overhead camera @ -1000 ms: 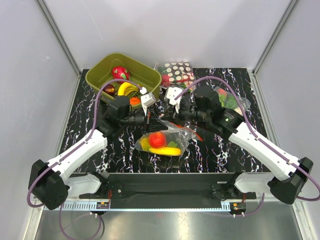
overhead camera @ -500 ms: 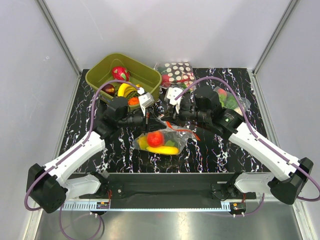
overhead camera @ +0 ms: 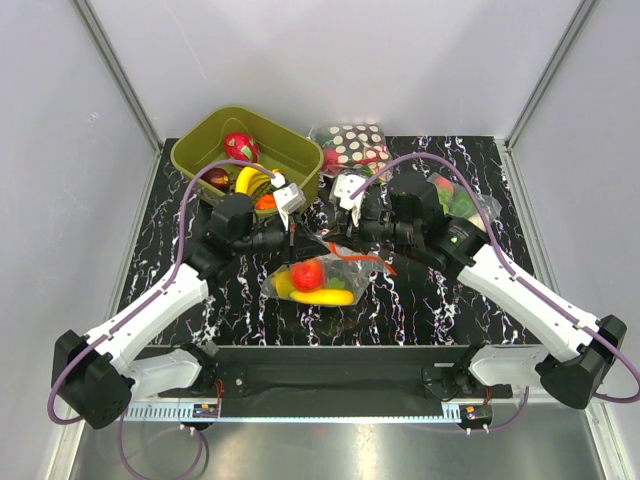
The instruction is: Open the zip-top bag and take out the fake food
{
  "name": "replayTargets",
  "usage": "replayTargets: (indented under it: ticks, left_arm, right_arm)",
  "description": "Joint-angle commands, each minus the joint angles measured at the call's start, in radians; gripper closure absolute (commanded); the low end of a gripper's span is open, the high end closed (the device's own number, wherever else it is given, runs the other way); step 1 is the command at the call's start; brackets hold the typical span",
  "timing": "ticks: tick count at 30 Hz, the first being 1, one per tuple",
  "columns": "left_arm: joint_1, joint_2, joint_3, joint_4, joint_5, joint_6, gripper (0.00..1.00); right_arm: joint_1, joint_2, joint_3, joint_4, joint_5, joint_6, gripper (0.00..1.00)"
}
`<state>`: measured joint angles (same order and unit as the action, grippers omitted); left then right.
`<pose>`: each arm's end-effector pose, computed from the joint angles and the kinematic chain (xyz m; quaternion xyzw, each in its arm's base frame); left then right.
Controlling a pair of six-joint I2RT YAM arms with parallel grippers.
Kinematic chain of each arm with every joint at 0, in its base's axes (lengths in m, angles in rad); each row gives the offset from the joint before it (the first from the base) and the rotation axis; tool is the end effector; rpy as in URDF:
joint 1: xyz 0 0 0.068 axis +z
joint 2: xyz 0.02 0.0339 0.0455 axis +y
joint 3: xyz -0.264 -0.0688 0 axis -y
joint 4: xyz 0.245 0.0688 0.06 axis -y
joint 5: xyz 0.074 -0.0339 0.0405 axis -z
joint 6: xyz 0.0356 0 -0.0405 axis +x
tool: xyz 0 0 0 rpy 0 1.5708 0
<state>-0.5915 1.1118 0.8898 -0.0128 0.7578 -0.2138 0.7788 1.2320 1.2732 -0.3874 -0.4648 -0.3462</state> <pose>0.1958 -0.1610 0.3315 0.3620 0.6734 -0.4927 0.4157 0.1839 0.2039 0.3966 -0.5367 0.6030 0.3041 0.5058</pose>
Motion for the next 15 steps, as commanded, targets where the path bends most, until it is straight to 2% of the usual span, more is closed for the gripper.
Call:
replayTargets:
  ticks: [1, 2, 6, 13, 14, 15]
  left_arm:
    - [0.019, -0.026, 0.003, 0.066, 0.014, 0.002, 0.91]
    - [0.018, -0.021, 0.009, 0.066, 0.037, 0.002, 0.73]
    - [0.018, -0.013, 0.009, 0.108, 0.084, -0.019, 0.57]
    - [0.018, 0.000, 0.012, 0.137, 0.109, -0.038, 0.58]
    - [0.019, 0.003, 0.012, 0.142, 0.118, -0.041, 0.61]
    - [0.019, 0.003, 0.011, 0.145, 0.120, -0.042, 0.73]
  right_arm:
    - [-0.019, -0.002, -0.002, -0.025, 0.003, 0.012, 1.00]
    - [-0.021, 0.001, 0.000, -0.022, 0.003, 0.012, 1.00]
    - [-0.023, 0.021, 0.018, -0.021, -0.008, 0.007, 1.00]
    - [-0.024, 0.029, 0.034, -0.021, -0.032, 0.004, 1.00]
    - [-0.024, 0.024, 0.034, -0.021, -0.032, 0.003, 1.00]
    - [-0.024, 0.024, 0.034, -0.024, -0.032, 0.001, 1.00]
